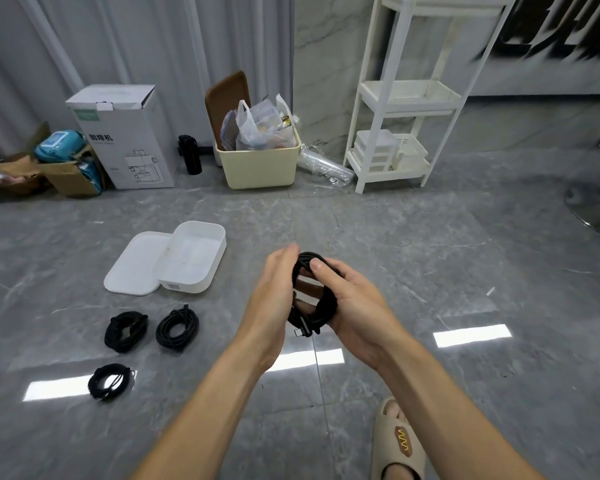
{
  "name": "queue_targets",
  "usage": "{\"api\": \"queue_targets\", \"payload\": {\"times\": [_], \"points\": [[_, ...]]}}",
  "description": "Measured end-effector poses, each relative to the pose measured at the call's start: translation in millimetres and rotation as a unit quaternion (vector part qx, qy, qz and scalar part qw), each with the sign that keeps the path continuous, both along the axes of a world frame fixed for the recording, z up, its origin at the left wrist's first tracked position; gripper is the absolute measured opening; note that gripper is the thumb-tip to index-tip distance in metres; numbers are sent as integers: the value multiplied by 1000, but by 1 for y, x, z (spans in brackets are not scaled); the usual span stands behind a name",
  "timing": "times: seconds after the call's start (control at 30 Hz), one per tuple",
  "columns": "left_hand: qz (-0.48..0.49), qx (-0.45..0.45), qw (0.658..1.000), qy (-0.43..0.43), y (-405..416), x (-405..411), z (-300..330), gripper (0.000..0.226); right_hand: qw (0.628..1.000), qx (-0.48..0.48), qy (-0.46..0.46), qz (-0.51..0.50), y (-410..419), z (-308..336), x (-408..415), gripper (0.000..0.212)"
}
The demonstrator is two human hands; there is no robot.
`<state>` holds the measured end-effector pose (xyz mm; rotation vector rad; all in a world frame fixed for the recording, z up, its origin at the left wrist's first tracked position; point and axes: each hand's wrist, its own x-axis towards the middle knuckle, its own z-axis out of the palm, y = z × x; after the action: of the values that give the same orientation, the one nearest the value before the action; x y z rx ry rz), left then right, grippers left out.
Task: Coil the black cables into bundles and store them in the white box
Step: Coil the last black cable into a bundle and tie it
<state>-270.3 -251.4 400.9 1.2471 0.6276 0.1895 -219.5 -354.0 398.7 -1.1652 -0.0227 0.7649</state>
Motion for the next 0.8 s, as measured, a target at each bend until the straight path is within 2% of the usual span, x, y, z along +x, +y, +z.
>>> {"api": "queue_targets", "payload": {"times": [0.07, 0.13, 0.23, 0.3, 0.37, 0.43, 0.5, 0.57, 0.67, 0.8], "points": [[-37, 78, 996, -29, 0, -6, 4, 28, 999, 33, 19, 1, -3, 6, -4, 30], [-76, 168, 981, -54, 3, -12, 7, 45, 998, 50, 24, 5, -7, 15, -7, 28], [-131, 312, 937, -86, 4, -19, 15, 62, 1000, 20, 9, 4, -12, 31, -9, 26], [-157, 377, 907, -98, 4, -21, 25, 73, 1000, 3, -1, -1, -15, 43, -10, 25], [-216, 441, 866, -97, 5, -24, 37, 92, 1000, -8, -9, -1, -19, 55, -11, 26], [-280, 511, 809, -82, 8, -28, 54, 109, 999, -39, -33, 10, -25, 68, -11, 31], [-307, 579, 751, -77, 10, -30, 71, 117, 996, -60, -60, 33, -31, 83, -12, 33], [-312, 624, 711, -82, 10, -32, 87, 118, 993, -68, -79, 60, -36, 100, -15, 32], [-295, 653, 691, -97, 7, -39, 109, 111, 989, -61, -97, 92, -41, 122, -24, 29], [-272, 645, 705, -112, 6, -53, 136, 106, 991, -30, -99, 87, -44, 147, -38, 27]]}}
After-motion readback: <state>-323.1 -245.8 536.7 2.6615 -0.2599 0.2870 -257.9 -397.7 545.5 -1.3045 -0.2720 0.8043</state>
